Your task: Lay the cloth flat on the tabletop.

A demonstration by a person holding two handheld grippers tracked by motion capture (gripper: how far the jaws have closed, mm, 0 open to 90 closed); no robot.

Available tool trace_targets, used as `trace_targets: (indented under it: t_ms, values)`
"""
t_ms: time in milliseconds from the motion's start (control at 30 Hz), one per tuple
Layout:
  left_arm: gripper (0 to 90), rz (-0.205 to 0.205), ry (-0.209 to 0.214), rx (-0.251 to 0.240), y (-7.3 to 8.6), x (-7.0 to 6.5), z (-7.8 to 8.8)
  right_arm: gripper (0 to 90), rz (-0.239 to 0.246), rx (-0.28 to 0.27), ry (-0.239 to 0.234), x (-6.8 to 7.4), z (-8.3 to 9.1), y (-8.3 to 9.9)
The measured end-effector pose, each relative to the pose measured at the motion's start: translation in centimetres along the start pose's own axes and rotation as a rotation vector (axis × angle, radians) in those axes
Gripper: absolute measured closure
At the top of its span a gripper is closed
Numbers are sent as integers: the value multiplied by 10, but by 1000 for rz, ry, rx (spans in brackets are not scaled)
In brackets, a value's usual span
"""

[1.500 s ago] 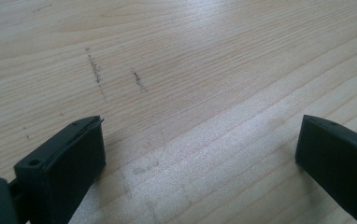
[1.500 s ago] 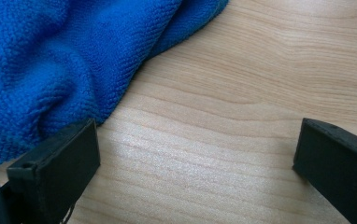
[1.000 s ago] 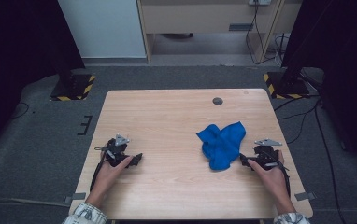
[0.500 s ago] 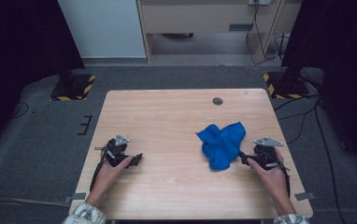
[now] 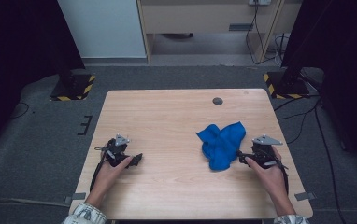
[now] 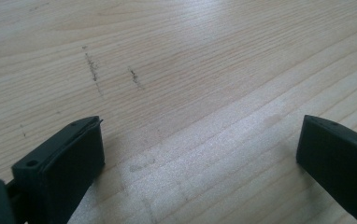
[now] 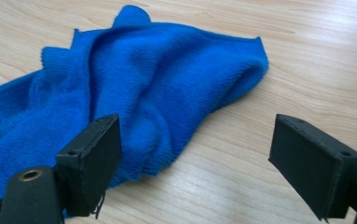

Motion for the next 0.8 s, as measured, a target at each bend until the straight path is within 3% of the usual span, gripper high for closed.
trace_targets:
  t_ms: [433, 800]
  values:
    - [1, -1, 0, 0, 0, 0, 0, 119, 48, 11, -38, 16, -7, -16]
    - [1, 0, 0, 0, 0, 0, 0, 113, 69, 36, -44, 19, -24, -26]
Point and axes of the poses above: each handheld gripper's, and its own axes: z roughly backward along the jaws, y roughly out of its underside, x roughly to its left, the point moved 4 cm from there along -z, roughly forward along the jaws, and after that the axes turned 10 degrees about -y, right-handed, at the moved point
